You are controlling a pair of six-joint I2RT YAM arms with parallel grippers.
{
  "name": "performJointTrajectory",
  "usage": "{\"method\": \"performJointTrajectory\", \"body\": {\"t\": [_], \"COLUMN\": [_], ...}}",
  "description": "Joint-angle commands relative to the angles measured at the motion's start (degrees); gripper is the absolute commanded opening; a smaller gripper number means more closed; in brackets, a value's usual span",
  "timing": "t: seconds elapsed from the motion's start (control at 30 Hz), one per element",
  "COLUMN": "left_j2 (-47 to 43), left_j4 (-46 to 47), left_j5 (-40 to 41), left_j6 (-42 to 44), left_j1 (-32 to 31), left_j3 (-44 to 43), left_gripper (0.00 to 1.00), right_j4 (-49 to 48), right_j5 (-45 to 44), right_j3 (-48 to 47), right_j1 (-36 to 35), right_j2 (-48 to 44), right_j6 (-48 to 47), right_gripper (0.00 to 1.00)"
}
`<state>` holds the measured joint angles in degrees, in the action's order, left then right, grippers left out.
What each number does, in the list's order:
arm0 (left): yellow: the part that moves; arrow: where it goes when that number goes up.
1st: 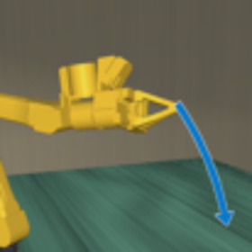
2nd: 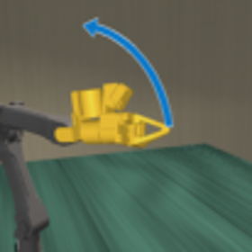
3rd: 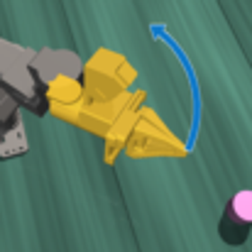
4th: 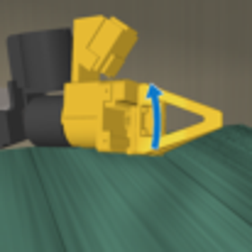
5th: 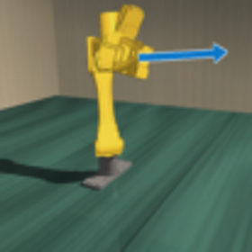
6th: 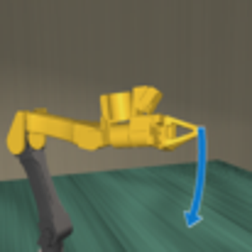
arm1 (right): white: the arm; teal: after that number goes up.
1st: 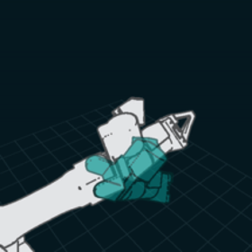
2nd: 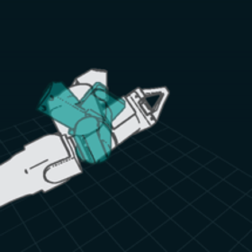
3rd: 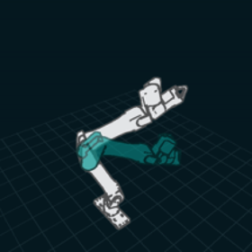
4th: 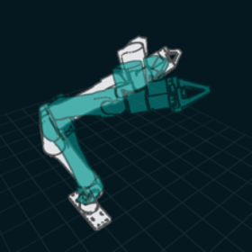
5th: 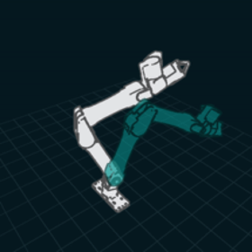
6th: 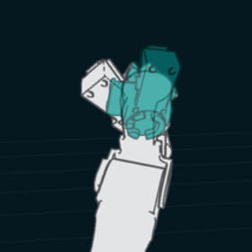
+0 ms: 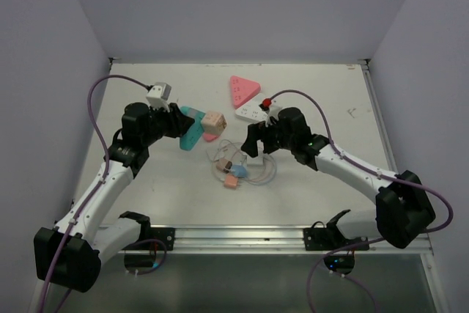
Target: Pull the plug off the socket
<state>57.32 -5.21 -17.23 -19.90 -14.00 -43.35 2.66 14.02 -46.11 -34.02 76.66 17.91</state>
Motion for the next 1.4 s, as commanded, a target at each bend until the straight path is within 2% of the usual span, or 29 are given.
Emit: {"method": "performJointTrajectory", "body": {"t": [0.0,0.1,0.47,0.87,0.97,1.0,1.07,1.1,1.17,1.2,1.27,1.3,1.37], "left_j2": [-0.5,-0.6,-1.8,-2.0,-1.9,-1.9,-1.9,-1.9,-1.9,-1.8,-1.8,-1.9,-1.8], "left_j4": [6.0,5.3,1.1,2.2,2.1,2.0,1.9,1.6,0.9,0.0,-0.8,-1.4,-2.3], "left_j5": [-3.6,-4.4,-6.1,-7.3,-7.1,-7.0,-6.8,-6.6,-5.3,-4.7,-3.2,-2.9,-1.5], "left_j6": [0.6,0.8,2.3,2.1,2.1,2.1,2.1,2.2,2.8,3.1,3.8,4.0,4.5], "left_j1": [-0.2,-0.2,-0.2,-0.2,-0.2,-0.2,-0.2,-0.2,-0.2,-0.2,-0.2,-0.2,-0.2], "left_j3": [-3.1,-3.4,-5.0,-4.5,-4.5,-4.5,-4.5,-4.8,-5.2,-5.4,-5.8,-6.0,-6.4], "left_gripper": [0.00,0.00,0.00,0.00,0.00,0.00,0.00,0.00,0.00,0.00,0.00,0.00,0.00], "right_j4": [0.9,0.8,3.3,4.4,4.5,4.6,5.2,5.6,7.0,7.1,7.5,8.2,9.1], "right_j5": [-5.8,-6.8,-3.3,0.1,0.1,0.0,-0.3,-0.6,-1.0,-1.3,-2.5,-2.9,-4.9], "right_j3": [-6.4,-10.7,-24.2,-29.1,-29.1,-29.0,-28.9,-28.9,-28.6,-28.3,-27.2,-26.8,-26.1], "right_j1": [-5.3,-8.5,-10.9,-12.2,-12.3,-12.3,-12.3,-12.3,-12.3,-12.3,-12.4,-12.3,-12.4], "right_j2": [-1.7,0.4,10.3,17.5,17.8,17.8,17.7,17.7,16.9,16.4,15.6,14.7,13.8], "right_j6": [-8.6,-12.3,-18.3,-19.9,-19.8,-19.8,-19.8,-19.8,-19.8,-19.6,-19.1,-19.0,-18.5], "right_gripper": [0.95,0.99,0.99,0.97,0.84,0.74,0.65,0.55,0.44,0.30,0.15,0.04,0.00]}}
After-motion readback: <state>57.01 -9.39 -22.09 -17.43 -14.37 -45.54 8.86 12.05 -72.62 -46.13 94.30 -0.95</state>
